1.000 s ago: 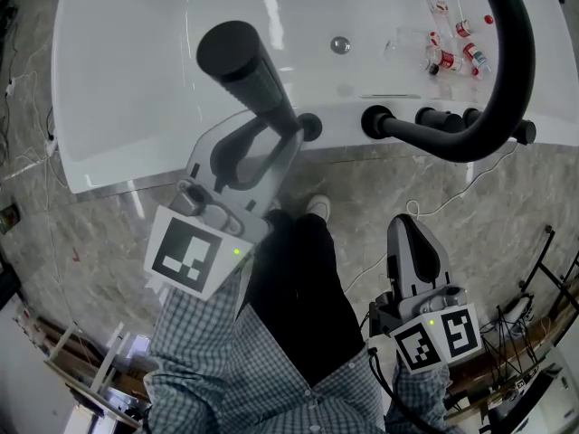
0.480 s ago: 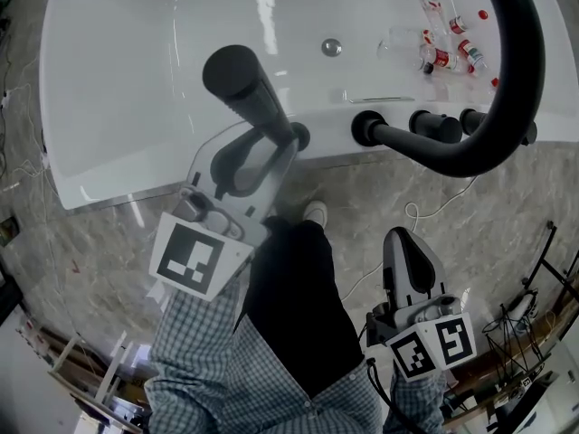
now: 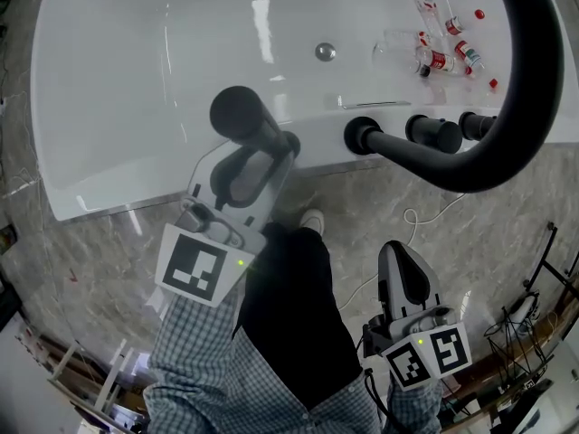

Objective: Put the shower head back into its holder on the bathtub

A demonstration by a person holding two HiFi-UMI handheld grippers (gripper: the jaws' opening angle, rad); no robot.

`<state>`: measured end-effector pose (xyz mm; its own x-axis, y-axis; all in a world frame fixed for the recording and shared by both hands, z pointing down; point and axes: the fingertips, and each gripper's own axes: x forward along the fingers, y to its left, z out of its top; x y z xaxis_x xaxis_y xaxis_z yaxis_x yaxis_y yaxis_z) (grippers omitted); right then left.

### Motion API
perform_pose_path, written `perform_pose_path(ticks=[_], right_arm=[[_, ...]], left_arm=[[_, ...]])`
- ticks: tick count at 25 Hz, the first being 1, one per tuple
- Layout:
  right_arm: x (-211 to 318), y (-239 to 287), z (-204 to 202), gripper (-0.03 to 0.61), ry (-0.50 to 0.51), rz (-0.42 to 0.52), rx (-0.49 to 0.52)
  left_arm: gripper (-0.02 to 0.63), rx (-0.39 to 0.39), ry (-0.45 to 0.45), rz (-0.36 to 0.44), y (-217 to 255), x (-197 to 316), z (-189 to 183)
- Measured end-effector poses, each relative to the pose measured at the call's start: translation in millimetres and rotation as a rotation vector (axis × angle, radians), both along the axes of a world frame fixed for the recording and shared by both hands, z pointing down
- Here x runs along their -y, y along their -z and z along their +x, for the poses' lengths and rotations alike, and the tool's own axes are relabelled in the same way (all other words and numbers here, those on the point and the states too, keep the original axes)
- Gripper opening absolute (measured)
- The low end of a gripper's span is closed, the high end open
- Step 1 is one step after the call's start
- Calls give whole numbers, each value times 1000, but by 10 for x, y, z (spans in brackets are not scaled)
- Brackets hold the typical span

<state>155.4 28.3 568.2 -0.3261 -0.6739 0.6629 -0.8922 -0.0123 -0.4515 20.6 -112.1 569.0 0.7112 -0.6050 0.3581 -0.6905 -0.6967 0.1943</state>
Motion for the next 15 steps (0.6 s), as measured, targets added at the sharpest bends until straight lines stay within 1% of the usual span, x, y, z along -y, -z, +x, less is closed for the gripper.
perform_pose_path(ticks=[3, 6, 8, 11, 15], right_arm=[[-35, -41, 21, 28, -4, -5, 3], [-54, -67, 28, 28, -7, -10, 10], [-58, -80, 24, 28, -5, -13, 13], [-53, -80, 13, 28, -4, -13, 18], [-34, -67, -2, 28, -2, -8, 24]], left_arm=[[121, 46, -25, 24, -60, -29, 40], [121, 155, -106, 67, -136, -91, 102], [121, 215, -143, 78, -185, -125, 128], [121, 249, -149, 74, -215, -135, 142], [121, 266, -138, 64, -232, -106, 156]])
